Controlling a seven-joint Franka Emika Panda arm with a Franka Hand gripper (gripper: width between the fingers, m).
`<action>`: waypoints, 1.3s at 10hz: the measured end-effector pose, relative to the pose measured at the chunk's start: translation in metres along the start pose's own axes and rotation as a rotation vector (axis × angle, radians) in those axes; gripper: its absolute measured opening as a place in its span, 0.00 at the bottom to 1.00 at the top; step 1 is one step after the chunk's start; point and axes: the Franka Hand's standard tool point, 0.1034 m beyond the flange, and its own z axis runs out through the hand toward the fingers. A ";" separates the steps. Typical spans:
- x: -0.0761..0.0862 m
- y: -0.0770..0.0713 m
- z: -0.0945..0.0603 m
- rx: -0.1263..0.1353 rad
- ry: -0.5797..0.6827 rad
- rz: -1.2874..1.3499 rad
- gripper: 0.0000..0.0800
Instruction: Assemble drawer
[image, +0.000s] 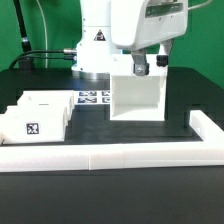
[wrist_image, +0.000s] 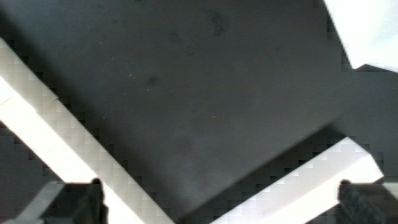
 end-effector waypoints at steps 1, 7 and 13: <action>0.000 0.000 0.000 0.000 0.000 0.000 0.81; -0.011 -0.012 -0.004 -0.033 0.031 0.098 0.81; -0.043 -0.068 -0.011 -0.038 0.022 0.395 0.81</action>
Offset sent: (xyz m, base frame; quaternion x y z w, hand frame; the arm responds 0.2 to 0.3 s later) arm 0.0000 0.0000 0.0000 0.0000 0.0000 0.0000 1.0000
